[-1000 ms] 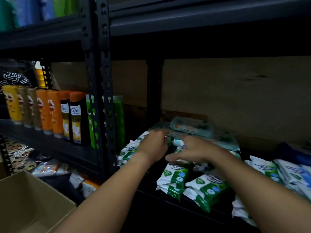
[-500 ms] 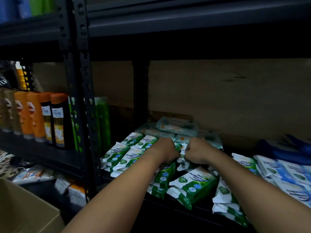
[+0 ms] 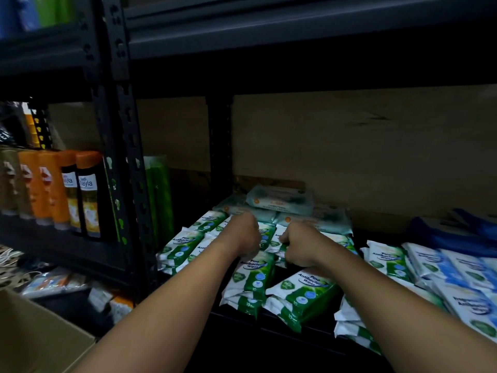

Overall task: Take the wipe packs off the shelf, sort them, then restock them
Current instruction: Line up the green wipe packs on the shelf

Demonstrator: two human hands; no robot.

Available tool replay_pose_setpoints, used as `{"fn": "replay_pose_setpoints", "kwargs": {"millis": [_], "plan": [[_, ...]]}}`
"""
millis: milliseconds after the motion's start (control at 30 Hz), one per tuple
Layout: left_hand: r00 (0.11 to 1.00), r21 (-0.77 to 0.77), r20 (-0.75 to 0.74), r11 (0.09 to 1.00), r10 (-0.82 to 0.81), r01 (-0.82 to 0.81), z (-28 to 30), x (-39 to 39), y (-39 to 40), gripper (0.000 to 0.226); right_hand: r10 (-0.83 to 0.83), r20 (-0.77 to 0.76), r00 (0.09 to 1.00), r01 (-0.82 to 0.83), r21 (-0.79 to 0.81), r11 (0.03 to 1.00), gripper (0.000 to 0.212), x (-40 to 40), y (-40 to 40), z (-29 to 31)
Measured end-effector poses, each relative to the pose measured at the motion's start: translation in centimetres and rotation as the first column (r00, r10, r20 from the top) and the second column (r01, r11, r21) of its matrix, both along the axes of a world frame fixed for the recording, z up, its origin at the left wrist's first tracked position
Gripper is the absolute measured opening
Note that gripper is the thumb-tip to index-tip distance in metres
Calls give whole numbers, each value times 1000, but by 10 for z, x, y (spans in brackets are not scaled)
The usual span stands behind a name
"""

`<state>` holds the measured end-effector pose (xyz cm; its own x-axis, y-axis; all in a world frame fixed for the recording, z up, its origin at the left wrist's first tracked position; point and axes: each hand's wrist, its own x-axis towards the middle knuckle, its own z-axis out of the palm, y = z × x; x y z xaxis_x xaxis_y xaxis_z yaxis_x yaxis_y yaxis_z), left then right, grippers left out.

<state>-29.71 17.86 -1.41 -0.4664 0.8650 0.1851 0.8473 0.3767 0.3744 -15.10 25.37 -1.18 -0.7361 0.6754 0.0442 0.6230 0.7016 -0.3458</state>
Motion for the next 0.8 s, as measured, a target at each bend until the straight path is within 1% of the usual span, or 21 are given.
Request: {"fn": "replay_pose_setpoints", "kwargs": {"millis": [67, 100, 167, 200, 233, 267, 333, 367, 433, 467, 533, 600, 667, 733, 800], "plan": [[1000, 68, 13, 998, -2, 1, -1, -2, -4, 14, 11, 12, 1000, -12, 35, 999, 29, 2, 2, -2], [1000, 114, 11, 993, -13, 12, 1, -4, -7, 22, 20, 18, 1000, -21, 51, 999, 31, 3, 1, -1], [997, 197, -40, 978, -69, 75, 10, -10, -18, 43, 38, 26, 999, -40, 64, 997, 35, 7, -1, 1], [993, 219, -65, 969, -100, 112, 16, -14, -25, 48, 38, 30, 999, -40, 57, 998, 37, 8, -2, 3], [989, 208, -88, 969, -119, 135, 19, -20, -30, 49, 36, 23, 999, -37, 44, 998, 39, 8, -2, 4], [985, 159, -114, 976, -132, 150, 21, -27, -34, 46, 28, 10, 1000, -28, 15, 999, 39, 8, -2, 6], [982, -19, -119, 989, -146, 145, 16, -38, -38, 39, 22, -44, 999, -24, -51, 998, 30, 4, -6, 11], [982, -99, -101, 984, -158, 148, 11, -41, -40, 41, 20, -67, 998, -26, -83, 996, 28, 1, -9, 13], [986, -188, -24, 969, -166, 159, 0, -42, -42, 55, 35, -63, 997, -42, -112, 993, 35, -5, -15, 14], [987, -204, 0, 966, -162, 159, -5, -43, -43, 60, 32, -48, 998, -37, -110, 993, 38, -7, -18, 12], [987, -190, 8, 969, -161, 160, -9, -45, -43, 64, 18, -26, 999, -21, -92, 996, 36, -16, -18, 6], [984, -178, -11, 969, -178, 174, -12, -50, -41, 59, 21, -23, 1000, -23, -73, 997, 26, -24, -17, -1], [977, -205, -66, 961, -202, 184, -14, -52, -37, 56, 33, -6, 999, -33, -59, 998, 16, -29, -18, -2], [975, -227, -93, 958, -203, 178, -16, -52, -34, 60, 31, -1, 1000, -31, -49, 998, 21, -31, -19, 0], [975, -211, -108, 963, -194, 168, -18, -52, -33, 60, 17, -3, 1000, -17, -37, 999, 28, -33, -15, -1]]}}
